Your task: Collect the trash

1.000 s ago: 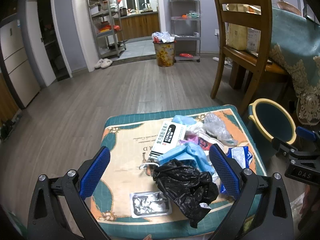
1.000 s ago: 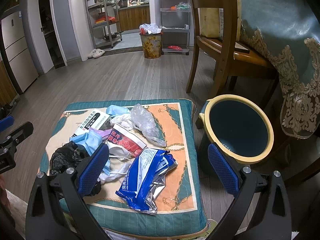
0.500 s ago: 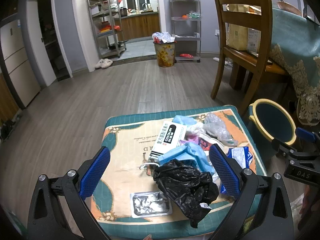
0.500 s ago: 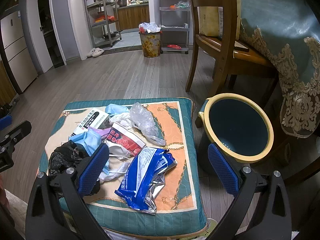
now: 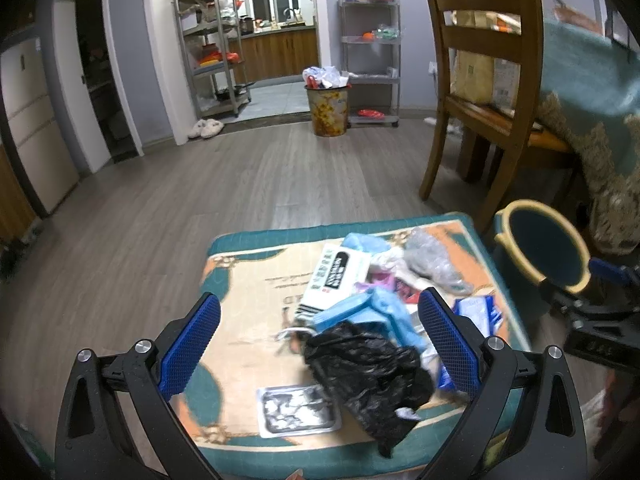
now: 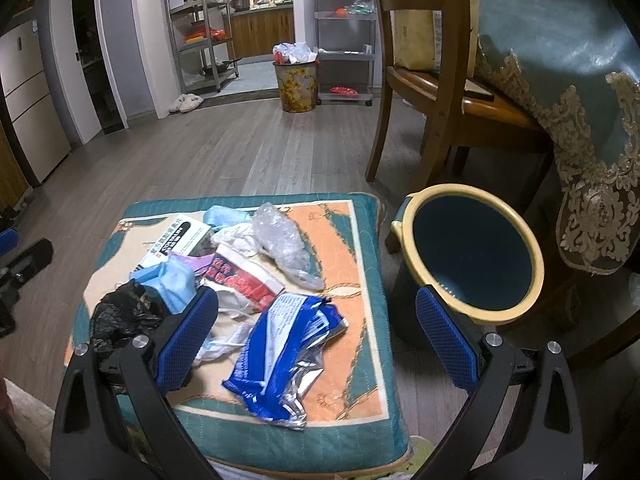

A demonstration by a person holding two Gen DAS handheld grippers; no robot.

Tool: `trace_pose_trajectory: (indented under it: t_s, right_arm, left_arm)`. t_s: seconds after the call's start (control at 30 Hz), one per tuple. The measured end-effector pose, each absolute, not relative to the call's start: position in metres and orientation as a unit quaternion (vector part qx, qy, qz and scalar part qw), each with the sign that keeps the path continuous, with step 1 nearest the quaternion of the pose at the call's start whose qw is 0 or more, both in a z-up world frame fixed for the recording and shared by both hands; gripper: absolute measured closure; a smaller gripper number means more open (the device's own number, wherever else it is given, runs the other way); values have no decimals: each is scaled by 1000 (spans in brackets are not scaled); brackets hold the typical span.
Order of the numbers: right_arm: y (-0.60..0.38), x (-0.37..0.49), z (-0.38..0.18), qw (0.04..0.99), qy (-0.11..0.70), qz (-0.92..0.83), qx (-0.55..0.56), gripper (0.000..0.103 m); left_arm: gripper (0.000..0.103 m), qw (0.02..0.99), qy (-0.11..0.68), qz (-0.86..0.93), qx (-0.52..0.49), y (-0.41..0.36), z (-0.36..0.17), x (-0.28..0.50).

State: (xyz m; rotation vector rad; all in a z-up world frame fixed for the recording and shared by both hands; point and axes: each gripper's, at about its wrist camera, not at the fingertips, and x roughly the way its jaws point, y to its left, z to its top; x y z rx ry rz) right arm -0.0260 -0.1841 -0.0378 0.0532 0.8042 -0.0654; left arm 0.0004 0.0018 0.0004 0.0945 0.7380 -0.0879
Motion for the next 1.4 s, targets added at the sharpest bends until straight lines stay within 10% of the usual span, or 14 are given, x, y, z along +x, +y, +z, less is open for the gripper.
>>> trace_pose_trajectory:
  t_s: [0.97, 1.4]
  right_arm:
    - [-210, 6, -106, 872, 485, -28, 53, 7]
    - [-176, 28, -156, 806, 583, 49, 92, 63]
  left_arm:
    - [13, 893, 442, -82, 11, 14, -66, 8]
    - [54, 840, 529, -119, 4, -1, -110, 27]
